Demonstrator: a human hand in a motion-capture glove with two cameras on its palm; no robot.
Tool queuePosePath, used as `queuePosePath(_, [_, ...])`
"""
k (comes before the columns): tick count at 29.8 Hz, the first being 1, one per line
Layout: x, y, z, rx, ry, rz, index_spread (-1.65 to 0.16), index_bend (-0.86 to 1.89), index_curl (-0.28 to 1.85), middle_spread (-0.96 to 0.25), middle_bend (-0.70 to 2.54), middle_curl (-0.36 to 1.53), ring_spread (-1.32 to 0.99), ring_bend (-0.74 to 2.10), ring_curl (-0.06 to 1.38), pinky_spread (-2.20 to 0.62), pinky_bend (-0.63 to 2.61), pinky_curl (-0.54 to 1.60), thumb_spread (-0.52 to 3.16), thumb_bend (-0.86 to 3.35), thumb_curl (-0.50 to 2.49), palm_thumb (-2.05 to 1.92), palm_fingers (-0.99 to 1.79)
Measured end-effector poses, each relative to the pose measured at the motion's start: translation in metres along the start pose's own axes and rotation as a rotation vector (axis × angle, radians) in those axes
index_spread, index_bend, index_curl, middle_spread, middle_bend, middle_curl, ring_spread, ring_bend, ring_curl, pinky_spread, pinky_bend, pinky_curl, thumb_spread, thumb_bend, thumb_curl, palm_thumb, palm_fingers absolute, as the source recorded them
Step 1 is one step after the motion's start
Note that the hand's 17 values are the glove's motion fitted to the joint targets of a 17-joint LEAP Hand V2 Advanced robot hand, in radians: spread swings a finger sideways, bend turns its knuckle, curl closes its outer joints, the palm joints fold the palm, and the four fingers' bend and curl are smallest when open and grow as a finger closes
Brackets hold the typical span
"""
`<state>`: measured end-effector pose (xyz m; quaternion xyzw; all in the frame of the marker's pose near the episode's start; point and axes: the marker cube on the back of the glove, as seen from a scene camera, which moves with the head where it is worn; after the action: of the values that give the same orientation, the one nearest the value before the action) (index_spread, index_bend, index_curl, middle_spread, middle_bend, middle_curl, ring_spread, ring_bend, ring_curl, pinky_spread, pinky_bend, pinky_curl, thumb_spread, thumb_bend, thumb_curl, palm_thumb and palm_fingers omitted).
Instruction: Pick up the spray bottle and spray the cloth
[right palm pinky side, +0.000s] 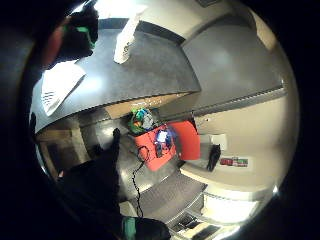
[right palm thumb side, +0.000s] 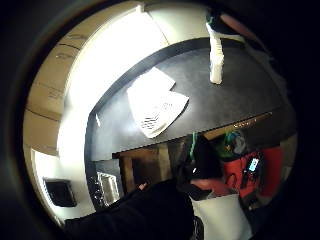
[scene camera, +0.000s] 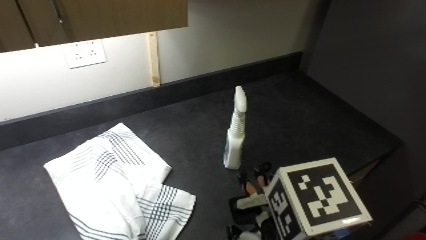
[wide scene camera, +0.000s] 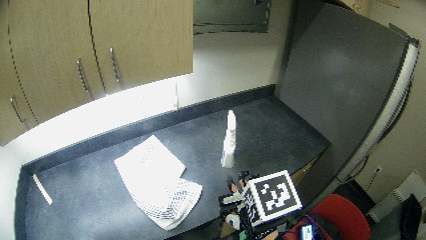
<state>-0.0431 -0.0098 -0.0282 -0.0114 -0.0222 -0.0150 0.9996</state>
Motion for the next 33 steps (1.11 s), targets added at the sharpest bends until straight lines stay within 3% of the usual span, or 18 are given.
queuePosePath(6, [0.011, -0.001, 0.007, 0.047, -0.200, 0.123, -0.38, 0.13, 0.19, -0.03, 0.19, 0.24, 0.00, 0.41, 0.27, 0.05, 0.71, 0.30, 0.97, 0.15, 0.37, 0.60, 0.54])
queuePosePath(13, [0.013, -0.012, 0.027, 0.186, -0.711, 0.321, -0.39, 0.12, 0.19, -0.02, 0.19, 0.26, 0.01, 0.42, 0.29, 0.06, 0.72, 0.31, 0.99, 0.11, 0.41, 0.62, 0.53])
queuePosePath(18, [-0.002, -0.032, 0.056, 0.221, -0.921, 0.351, -0.38, 0.10, 0.19, 0.01, 0.19, 0.28, 0.03, 0.42, 0.31, 0.06, 0.74, 0.32, 1.01, 0.08, 0.43, 0.64, 0.47])
queuePosePath(24, [-0.005, -0.035, 0.068, 0.307, -1.351, 0.441, -0.36, 0.10, 0.18, 0.04, 0.19, 0.29, 0.06, 0.41, 0.32, 0.07, 0.77, 0.34, 1.02, 0.06, 0.46, 0.69, 0.35])
queuePosePath(33, [-0.005, -0.035, 0.089, 0.286, -1.339, 0.496, -0.36, 0.11, 0.18, 0.06, 0.20, 0.31, 0.09, 0.42, 0.32, 0.08, 0.78, 0.34, 1.02, 0.03, 0.49, 0.74, 0.32])
